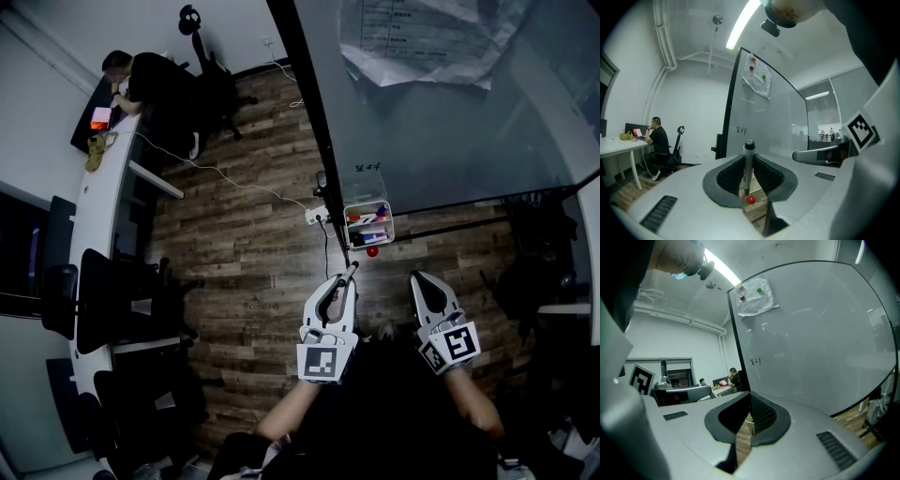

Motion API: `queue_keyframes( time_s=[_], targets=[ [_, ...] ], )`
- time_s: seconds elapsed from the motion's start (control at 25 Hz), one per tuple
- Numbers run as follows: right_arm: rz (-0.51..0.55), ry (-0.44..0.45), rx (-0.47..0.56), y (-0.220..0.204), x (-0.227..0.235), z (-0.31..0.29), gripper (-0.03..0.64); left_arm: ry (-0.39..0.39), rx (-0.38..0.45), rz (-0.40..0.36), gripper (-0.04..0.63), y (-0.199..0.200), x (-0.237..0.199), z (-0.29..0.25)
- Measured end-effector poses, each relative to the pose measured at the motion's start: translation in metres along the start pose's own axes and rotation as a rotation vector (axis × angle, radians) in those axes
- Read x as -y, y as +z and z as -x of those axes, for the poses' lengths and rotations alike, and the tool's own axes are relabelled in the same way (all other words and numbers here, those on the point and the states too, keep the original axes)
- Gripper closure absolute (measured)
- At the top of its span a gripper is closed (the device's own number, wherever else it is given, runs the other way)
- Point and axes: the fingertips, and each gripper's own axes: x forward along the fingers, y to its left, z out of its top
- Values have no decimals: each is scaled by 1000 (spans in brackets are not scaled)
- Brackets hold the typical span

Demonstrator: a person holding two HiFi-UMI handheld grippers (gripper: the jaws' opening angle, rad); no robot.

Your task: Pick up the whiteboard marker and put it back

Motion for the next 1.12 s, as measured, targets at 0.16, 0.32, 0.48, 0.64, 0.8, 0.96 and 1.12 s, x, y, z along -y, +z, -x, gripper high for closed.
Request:
queue_keyframes(
  time_s=[0.16,0.32,0.48,0.64,0.8,0.96,1.12],
  targets=[
    [1,-14,-3,-1,0,0,603,-2,0,11,522,-1,-4,-2],
    [3,-32,-4,-2,-2,-1,603,-19,-9,0,522,-6,-9,-2],
    [4,-54,-9,-4,-5,-5,603,-27,7,14,522,-2,-16,-3],
    [-4,-82,-12,-6,-10,-10,603,-49,2,15,522,-1,-25,-5],
    [-9,-114,-13,-6,-15,-17,603,-79,-9,16,522,-4,-33,-8],
    [-8,-139,-14,-9,-20,-23,603,-113,-17,27,522,-6,-39,-10],
    [-3,-148,-23,-10,-24,-28,603,-133,-13,36,522,-5,-42,-17]
  ],
)
